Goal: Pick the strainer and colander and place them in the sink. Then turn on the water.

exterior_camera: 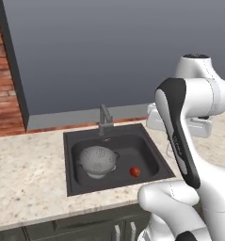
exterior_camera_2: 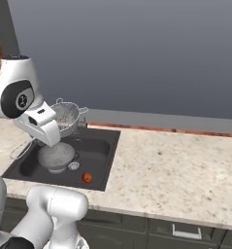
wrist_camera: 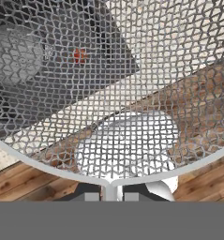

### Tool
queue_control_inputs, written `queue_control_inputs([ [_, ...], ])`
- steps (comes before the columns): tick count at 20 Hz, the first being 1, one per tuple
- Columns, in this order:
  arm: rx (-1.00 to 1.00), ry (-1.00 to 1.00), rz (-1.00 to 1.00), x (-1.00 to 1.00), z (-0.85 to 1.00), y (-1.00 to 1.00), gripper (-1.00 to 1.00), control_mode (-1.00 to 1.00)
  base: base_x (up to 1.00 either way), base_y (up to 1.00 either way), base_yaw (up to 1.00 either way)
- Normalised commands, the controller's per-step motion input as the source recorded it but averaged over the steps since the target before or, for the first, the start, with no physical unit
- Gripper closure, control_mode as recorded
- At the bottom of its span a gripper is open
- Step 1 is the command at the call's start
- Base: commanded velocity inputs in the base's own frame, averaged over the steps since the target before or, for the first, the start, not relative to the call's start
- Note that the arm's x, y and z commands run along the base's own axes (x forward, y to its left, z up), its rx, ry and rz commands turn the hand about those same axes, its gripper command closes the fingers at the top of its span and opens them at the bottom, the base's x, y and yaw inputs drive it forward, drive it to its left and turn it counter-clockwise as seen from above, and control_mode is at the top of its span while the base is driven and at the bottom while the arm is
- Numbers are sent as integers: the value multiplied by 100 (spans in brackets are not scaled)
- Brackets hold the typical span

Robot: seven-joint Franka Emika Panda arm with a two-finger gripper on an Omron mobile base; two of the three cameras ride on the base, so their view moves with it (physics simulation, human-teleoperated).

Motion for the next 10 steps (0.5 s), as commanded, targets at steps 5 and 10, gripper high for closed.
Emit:
queue_control_inputs([
  [5, 0, 0, 0, 0, 0, 0, 100, 100, 100, -4, 36],
  [10, 0, 0, 0, 0, 0, 0, 100, 100, 100, -8, 32],
])
